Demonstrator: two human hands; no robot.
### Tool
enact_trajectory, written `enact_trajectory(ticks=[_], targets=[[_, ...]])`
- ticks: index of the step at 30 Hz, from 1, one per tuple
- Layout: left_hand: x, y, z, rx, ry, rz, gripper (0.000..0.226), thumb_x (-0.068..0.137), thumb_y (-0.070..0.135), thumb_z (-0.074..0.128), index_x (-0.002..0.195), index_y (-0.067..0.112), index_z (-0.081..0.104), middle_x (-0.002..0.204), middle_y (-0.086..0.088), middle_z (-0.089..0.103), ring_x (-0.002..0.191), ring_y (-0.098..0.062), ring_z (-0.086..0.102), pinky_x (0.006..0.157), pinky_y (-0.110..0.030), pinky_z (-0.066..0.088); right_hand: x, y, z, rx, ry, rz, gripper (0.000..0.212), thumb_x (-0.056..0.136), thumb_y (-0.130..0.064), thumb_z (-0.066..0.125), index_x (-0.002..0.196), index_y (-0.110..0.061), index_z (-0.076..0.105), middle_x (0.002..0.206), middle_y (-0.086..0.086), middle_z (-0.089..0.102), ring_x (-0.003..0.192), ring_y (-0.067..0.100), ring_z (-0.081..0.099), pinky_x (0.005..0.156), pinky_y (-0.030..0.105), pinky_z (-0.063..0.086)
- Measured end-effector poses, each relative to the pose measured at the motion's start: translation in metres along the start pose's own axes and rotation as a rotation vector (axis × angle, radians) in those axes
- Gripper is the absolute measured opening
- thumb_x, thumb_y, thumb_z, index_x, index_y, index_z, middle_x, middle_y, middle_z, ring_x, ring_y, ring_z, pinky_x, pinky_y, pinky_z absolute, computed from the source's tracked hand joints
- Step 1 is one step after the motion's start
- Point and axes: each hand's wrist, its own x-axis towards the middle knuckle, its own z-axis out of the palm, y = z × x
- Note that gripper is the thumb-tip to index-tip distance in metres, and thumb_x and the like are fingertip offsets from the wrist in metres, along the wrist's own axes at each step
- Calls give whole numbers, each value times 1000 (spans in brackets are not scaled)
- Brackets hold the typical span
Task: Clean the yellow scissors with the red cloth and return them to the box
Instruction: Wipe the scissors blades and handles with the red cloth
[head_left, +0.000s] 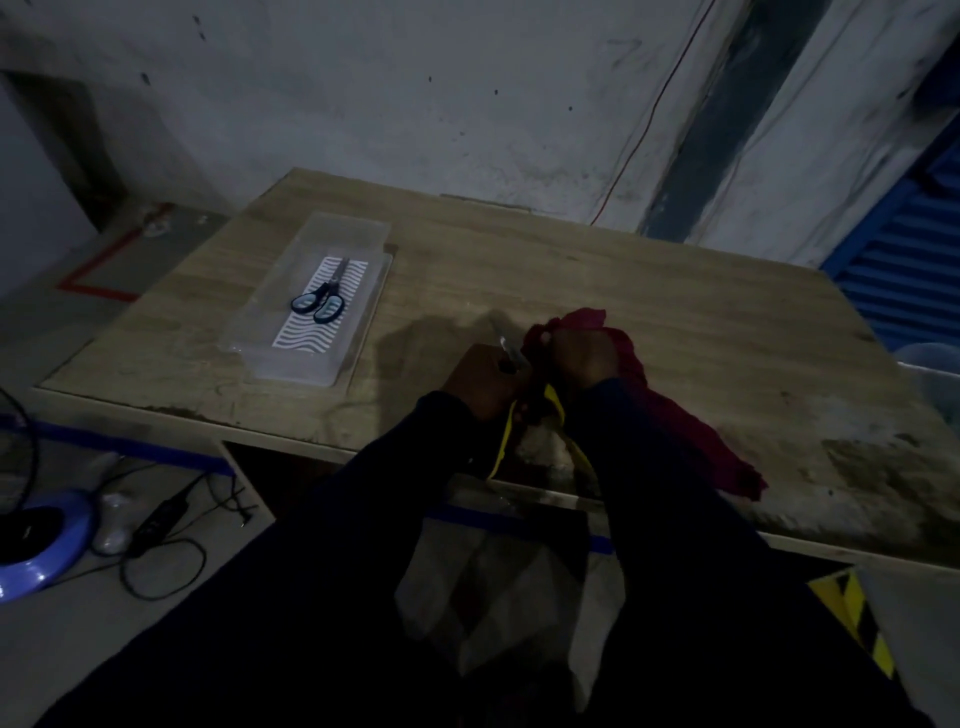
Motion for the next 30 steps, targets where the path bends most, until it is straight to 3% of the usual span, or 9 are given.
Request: enact_trajectory(ticks=[2,5,7,10,14,17,22,26,30], targets=[[-3,6,0,-28,10,-14,39,85,11,71,49,21,59,41,7,57,44,5,52,49,-19,40,8,-4,8,-33,75,-81,40,95,-27,48,126,-2,55,124,21,61,112,45,58,97,53,43],[-5,7,1,-38,0,-28,38,89,11,67,51,11,59,42,2,58,45,2,51,51,-20,40,10,-16,11,326,152,44,51,90,-33,52,132,-4,50,124,14,61,111,34,61,88,38,52],[-8,7,-1,-66,-5,-30,34,84,17,71,54,3,64,56,-23,62,53,-14,57,57,-31,45,6,-30,-8,586,191,88,44,95,-29,50,129,0,53,113,10,64,107,32,64,70,28,54],[-16,9,-4,-126,18,-60,23,76,14,76,54,10,69,59,-28,62,52,-24,61,56,-41,49,14,-35,-52,818,221,148,52,89,-29,63,130,3,54,114,14,66,102,31,65,82,33,55],[-15,14,-8,-205,73,-43,25,77,1,75,57,15,71,50,-2,65,48,-13,59,55,-28,48,-7,-11,-71,622,125,-19,27,87,-28,62,103,-8,70,76,-3,63,83,19,61,81,35,52],[-17,12,-9,-235,102,-45,7,71,6,78,68,3,73,53,2,67,53,-10,59,60,-28,48,-40,22,-53,608,102,-117,14,79,-29,69,72,-17,73,74,-4,68,77,18,63,82,42,55],[-28,31,-6,-236,75,56,22,76,10,80,80,-10,71,61,-3,62,61,-8,55,57,-21,42,-67,40,-42,539,137,-302,10,90,-16,67,83,-14,75,61,-14,69,61,-5,60,62,15,50],[-27,46,-6,-160,7,142,22,79,9,78,78,-11,71,62,-10,64,52,-4,56,53,-21,44,-67,35,-44,627,64,-342,32,82,-45,70,82,-14,76,89,18,72,82,22,65,80,43,52],[-25,52,-6,-58,14,245,21,80,5,76,62,7,67,53,6,60,51,5,52,54,-18,42,-74,24,-49,739,-62,-341,49,74,-62,68,81,-15,77,89,13,69,90,31,63,89,47,48]])
